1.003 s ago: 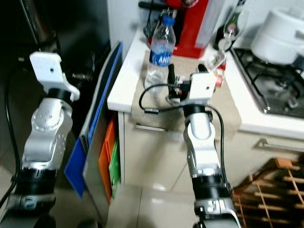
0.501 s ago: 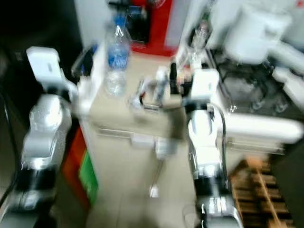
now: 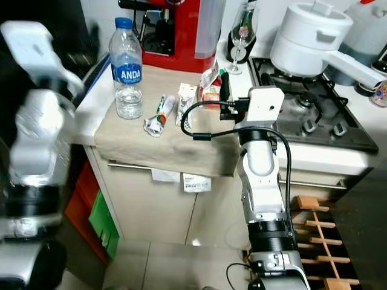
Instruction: Restocking fridge
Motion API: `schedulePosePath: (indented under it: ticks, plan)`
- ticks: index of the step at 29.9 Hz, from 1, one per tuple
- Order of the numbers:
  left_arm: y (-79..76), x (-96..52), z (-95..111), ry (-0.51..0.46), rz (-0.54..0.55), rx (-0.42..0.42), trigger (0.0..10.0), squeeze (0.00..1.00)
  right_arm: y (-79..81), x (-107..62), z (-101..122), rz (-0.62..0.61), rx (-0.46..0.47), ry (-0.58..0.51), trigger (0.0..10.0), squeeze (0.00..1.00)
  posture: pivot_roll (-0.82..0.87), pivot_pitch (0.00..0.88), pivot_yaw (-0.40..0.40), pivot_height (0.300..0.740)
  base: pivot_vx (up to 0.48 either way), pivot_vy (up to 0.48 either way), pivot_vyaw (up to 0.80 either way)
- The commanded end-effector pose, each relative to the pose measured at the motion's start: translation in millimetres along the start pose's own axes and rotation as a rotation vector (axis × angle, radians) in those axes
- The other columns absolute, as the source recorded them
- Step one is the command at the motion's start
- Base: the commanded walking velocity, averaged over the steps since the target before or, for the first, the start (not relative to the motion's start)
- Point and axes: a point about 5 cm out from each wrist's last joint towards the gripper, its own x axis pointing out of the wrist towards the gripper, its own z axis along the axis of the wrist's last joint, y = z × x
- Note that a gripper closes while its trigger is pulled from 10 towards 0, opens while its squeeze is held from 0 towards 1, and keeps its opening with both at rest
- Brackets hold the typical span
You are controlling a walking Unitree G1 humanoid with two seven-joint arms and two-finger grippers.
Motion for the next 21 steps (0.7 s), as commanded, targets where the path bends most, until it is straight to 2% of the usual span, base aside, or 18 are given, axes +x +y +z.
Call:
schedulePosePath:
  ticks: [1, 7, 8, 10, 16, 21]
  plan:
    - [-4.8, 4.4, -6, 0.049, -0.030, -0.018, 10.0, 0.00, -0.3, 4.4, 6, 0.005, 0.000, -0.025, 10.0, 0.00, 0.00, 0.000, -0.056, 0.740, 0.000, 0.000, 0.00]
    - [-22.6, 31.3, -25, 0.235, -0.141, -0.129, 10.0, 0.00, 0.6, 1.7, 6, 0.019, -0.001, -0.018, 10.0, 0.00, -0.02, 0.000, -0.061, 0.740, 0.000, 0.000, 0.00]
    - [-22.6, 31.3, -25, 0.235, -0.141, -0.129, 10.0, 0.00, 0.6, 1.7, 6, 0.019, -0.001, -0.018, 10.0, 0.00, -0.02, 0.000, -0.061, 0.740, 0.000, 0.000, 0.00]
    - [-25.6, 40.8, -34, 0.311, -0.144, -0.114, 10.0, 0.00, -0.3, -2.8, 7, 0.016, -0.005, -0.020, 10.0, 0.00, -0.04, 0.000, -0.044, 0.740, 0.000, 0.000, 0.00]
    - [-28.6, 60.0, -26, 0.314, -0.159, -0.116, 10.0, 0.00, -5.3, -10.7, 10, -0.016, -0.015, -0.018, 10.0, 0.00, -0.08, 0.000, -0.020, 0.740, 0.000, 0.000, 0.00]
    - [-31.4, 67.2, -26, 0.336, -0.179, -0.098, 10.0, 0.00, -5.6, -12.9, 10, -0.021, -0.018, -0.009, 10.0, 0.00, -0.08, 0.000, -0.012, 0.740, 0.000, 0.000, 0.00]
